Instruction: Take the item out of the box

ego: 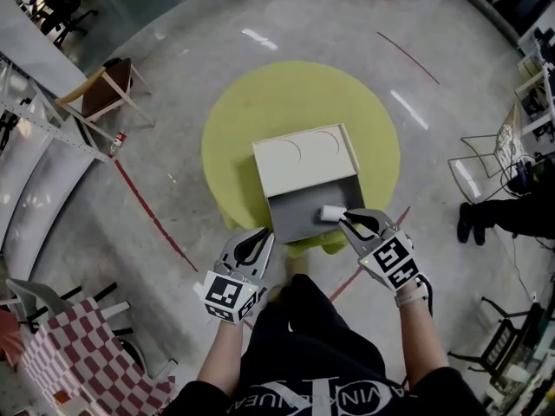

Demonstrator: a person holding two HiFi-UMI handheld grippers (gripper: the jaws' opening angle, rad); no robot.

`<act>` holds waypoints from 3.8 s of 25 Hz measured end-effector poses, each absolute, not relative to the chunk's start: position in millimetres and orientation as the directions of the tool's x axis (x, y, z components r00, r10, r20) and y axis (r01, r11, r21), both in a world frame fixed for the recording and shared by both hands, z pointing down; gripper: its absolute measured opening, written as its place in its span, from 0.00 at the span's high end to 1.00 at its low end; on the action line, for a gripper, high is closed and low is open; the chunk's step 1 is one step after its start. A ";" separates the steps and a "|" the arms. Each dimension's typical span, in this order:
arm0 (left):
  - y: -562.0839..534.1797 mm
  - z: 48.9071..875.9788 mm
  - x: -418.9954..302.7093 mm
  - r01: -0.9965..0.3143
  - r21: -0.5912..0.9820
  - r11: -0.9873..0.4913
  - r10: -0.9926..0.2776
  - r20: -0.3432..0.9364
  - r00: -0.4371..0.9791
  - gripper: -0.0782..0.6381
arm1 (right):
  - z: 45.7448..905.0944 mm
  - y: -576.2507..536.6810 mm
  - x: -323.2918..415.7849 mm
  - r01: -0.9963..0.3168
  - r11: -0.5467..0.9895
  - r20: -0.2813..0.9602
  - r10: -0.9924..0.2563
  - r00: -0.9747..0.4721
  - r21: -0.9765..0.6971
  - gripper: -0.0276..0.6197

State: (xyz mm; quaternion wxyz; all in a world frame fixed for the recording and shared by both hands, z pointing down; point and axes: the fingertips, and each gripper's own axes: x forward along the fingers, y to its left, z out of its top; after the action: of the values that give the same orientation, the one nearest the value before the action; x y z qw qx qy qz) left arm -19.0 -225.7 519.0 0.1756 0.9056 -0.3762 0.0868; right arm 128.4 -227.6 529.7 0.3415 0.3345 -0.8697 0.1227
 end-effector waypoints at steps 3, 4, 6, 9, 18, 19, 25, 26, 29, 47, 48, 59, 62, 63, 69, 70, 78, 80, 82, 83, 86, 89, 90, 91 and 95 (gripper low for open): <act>-228.7 524.6 -19.3 -0.720 0.255 -0.645 -0.654 0.302 0.693 0.85 | 542.8 -233.6 128.7 -0.622 0.783 0.734 -0.433 -0.524 0.018 0.87; -229.0 526.2 -18.6 -0.721 0.257 -0.643 -0.654 0.305 0.692 0.85 | 548.0 -234.4 129.4 -0.603 0.798 0.756 -0.405 -0.514 0.018 0.85; -230.4 529.0 -17.1 -0.722 0.261 -0.641 -0.653 0.309 0.692 0.85 | 557.8 -236.6 130.5 -0.564 0.826 0.797 -0.349 -0.492 0.013 0.83; -234.9 533.1 -18.0 -0.729 0.263 -0.632 -0.655 0.321 0.684 0.85 | 569.6 -241.9 128.5 -0.523 0.852 0.834 -0.277 -0.476 -0.016 0.80; -245.8 540.8 -22.4 -0.753 0.280 -0.595 -0.665 0.355 0.657 0.85 | 591.1 -251.4 123.8 -0.464 0.882 0.900 -0.133 -0.416 -0.084 0.70; -245.8 541.1 -21.6 -0.752 0.280 -0.597 -0.663 0.356 0.659 0.85 | 593.4 -250.9 123.0 -0.452 0.888 0.905 -0.115 -0.409 -0.091 0.70; -244.8 541.6 -21.7 -0.753 0.293 -0.589 -0.666 0.352 0.658 0.85 | 606.1 -247.9 117.0 -0.401 0.908 0.932 -0.030 -0.362 -0.126 0.69; -244.7 541.8 -22.3 -0.754 0.295 -0.587 -0.667 0.351 0.657 0.85 | 608.3 -246.7 116.5 -0.397 0.908 0.936 -0.018 -0.351 -0.131 0.70; -243.9 541.2 -26.0 -0.758 0.297 -0.581 -0.672 0.351 0.652 0.85 | 615.3 -244.3 113.2 -0.376 0.917 0.945 0.005 -0.326 -0.135 0.69; -233.9 546.4 -28.1 -0.770 0.306 -0.560 -0.679 0.363 0.638 0.85 | 628.0 -248.2 109.2 -0.334 0.940 0.959 -0.024 -0.283 -0.075 0.70; -233.7 546.0 -28.7 -0.770 0.306 -0.559 -0.680 0.363 0.638 0.85 | 625.4 -249.8 109.1 -0.337 0.939 0.956 -0.039 -0.290 -0.064 0.71; -229.0 541.0 -28.6 -0.768 0.291 -0.570 -0.679 0.359 0.640 0.85 | 580.9 -256.5 103.1 -0.436 0.900 0.878 -0.197 -0.436 -0.015 0.71; -227.6 537.1 -26.9 -0.767 0.286 -0.574 -0.680 0.354 0.642 0.85 | 569.2 -255.1 107.2 -0.493 0.870 0.849 -0.264 -0.458 0.005 0.71; -227.4 536.2 -26.6 -0.767 0.284 -0.575 -0.681 0.352 0.642 0.85 | 564.8 -255.6 108.7 -0.516 0.857 0.837 -0.291 -0.464 0.012 0.71; -228.7 528.3 -25.1 -0.767 0.276 -0.580 -0.687 0.340 0.642 0.85 | 541.5 -260.0 116.3 -0.633 0.773 0.740 -0.451 -0.498 0.045 0.71; -228.7 527.2 -24.9 -0.766 0.275 -0.581 -0.688 0.338 0.643 0.85 | 538.7 -259.9 117.1 -0.645 0.762 0.726 -0.472 -0.501 0.051 0.71; -232.0 517.0 -24.8 -0.767 0.268 -0.583 -0.696 0.322 0.642 0.85 | 518.1 -259.8 118.0 -0.727 0.687 0.614 -0.582 -0.534 0.018 0.71; -231.5 513.6 -26.3 -0.767 0.265 -0.584 -0.700 0.315 0.641 0.85 | 513.2 -257.6 118.9 -0.746 0.666 0.584 -0.609 -0.537 0.008 0.71; -231.7 509.4 -28.9 -0.767 0.264 -0.584 -0.705 0.303 0.641 0.85 | 507.2 -256.4 119.9 -0.765 0.644 0.551 -0.641 -0.534 0.008 0.71; -232.4 506.8 -30.2 -0.768 0.264 -0.584 -0.709 0.296 0.641 0.85 | 503.7 -256.2 120.5 -0.774 0.633 0.534 -0.656 -0.533 0.006 0.71; -235.8 497.5 -32.1 -0.772 0.257 -0.581 -0.720 0.280 0.635 0.85 | 492.9 -256.1 122.4 -0.791 0.611 0.491 -0.686 -0.537 -0.011 0.71; -239.1 487.9 -31.7 -0.772 0.249 -0.585 -0.725 0.267 0.635 0.85 | 483.6 -254.9 121.8 -0.795 0.606 0.459 -0.698 -0.550 -0.031 0.71; -240.1 484.6 -30.8 -0.771 0.246 -0.588 -0.725 0.262 0.637 0.85 | 480.6 -254.9 122.0 -0.796 0.604 0.449 -0.703 -0.551 -0.032 0.71; -240.8 481.5 -29.6 -0.769 0.243 -0.591 -0.725 0.257 0.639 0.85 | 477.8 -254.7 122.2 -0.799 0.601 0.440 -0.709 -0.551 -0.031 0.71; -242.2 473.3 -28.8 -0.766 0.229 -0.601 -0.728 0.241 0.642 0.85 | 467.3 -253.1 121.6 -0.810 0.587 0.410 -0.733 -0.543 -0.023 0.71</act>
State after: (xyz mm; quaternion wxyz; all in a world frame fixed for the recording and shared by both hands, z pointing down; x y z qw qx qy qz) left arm -28.8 -242.2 473.3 0.1570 0.8925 -0.4184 0.0612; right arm 121.6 -253.1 467.3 0.1816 0.4423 -0.8719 0.1053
